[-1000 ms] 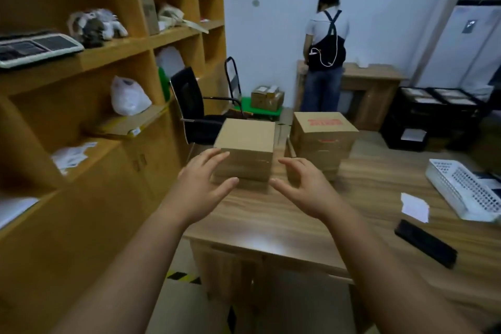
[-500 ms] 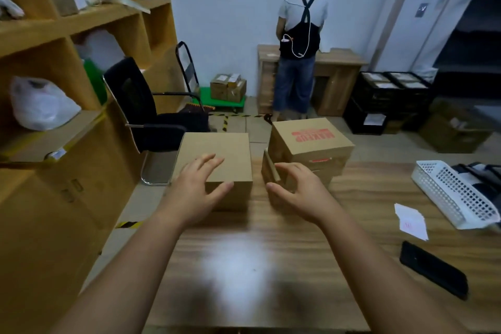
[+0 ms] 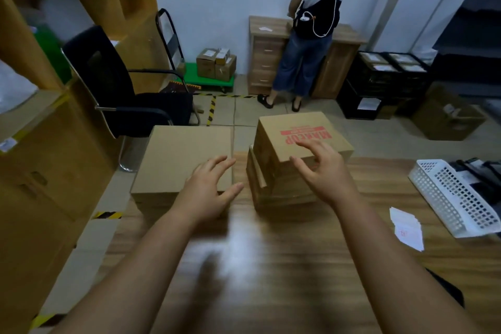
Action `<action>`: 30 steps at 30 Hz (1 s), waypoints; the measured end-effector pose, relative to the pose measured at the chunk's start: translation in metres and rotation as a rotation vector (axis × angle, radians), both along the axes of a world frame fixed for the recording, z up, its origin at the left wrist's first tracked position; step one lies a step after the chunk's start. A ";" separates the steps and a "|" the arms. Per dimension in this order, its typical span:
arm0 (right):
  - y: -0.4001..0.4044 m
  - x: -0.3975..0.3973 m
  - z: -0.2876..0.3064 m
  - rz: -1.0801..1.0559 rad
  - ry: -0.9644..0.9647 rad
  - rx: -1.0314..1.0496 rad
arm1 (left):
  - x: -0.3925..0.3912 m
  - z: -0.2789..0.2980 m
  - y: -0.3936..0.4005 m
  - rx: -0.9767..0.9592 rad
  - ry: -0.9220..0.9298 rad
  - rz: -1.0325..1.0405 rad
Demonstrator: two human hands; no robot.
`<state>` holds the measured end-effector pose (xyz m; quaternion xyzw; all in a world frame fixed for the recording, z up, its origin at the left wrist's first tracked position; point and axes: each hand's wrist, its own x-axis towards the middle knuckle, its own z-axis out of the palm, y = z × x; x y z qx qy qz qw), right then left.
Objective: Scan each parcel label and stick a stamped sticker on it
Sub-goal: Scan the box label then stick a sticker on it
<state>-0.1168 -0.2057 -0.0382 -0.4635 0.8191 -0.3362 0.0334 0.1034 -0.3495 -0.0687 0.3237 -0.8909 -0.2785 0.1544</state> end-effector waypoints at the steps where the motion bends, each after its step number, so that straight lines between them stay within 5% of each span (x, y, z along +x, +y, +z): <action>1: 0.004 -0.016 0.001 -0.025 0.022 0.018 | -0.016 0.002 0.004 0.008 0.006 -0.008; 12: 0.018 -0.124 -0.029 -0.043 0.010 0.311 | -0.144 -0.015 0.038 0.172 0.004 0.143; 30: 0.144 -0.049 -0.058 -0.060 -0.034 -0.077 | -0.066 -0.027 0.132 0.070 0.274 0.158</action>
